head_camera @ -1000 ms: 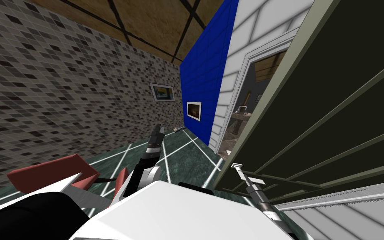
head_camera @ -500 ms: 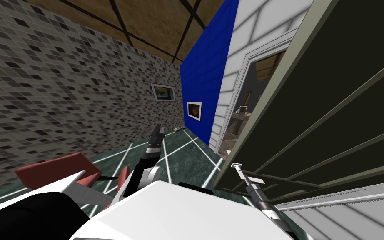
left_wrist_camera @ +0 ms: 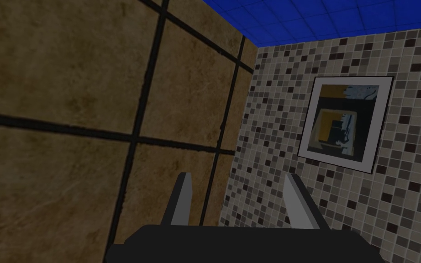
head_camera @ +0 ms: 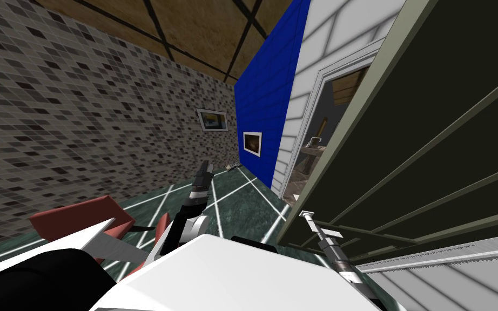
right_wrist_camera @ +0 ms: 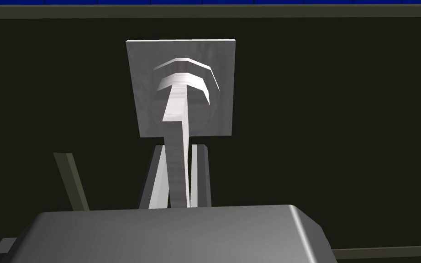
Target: Pull the door open
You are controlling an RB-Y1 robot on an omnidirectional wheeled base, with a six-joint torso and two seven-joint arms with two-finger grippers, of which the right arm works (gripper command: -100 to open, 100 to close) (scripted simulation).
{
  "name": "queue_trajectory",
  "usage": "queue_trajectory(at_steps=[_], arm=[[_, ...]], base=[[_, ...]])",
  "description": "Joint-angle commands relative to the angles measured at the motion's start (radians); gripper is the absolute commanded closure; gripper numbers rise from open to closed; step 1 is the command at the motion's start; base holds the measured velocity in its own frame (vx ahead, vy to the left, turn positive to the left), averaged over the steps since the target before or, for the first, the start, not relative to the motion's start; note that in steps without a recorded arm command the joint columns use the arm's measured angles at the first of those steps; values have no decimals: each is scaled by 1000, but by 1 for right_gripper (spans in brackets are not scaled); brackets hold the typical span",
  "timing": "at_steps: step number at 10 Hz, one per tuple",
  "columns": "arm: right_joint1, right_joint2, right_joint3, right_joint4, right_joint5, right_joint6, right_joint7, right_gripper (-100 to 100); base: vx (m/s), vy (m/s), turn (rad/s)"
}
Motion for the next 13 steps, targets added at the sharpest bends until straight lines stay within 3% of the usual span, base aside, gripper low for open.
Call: queue_trajectory(at_steps=[1,13], arm=[[1,0,1,-3,0,1,0,100],[-8,-1,13,-2,-12,9,4,100]], base=[[-16,-11,-3],[-18,-7,15]])
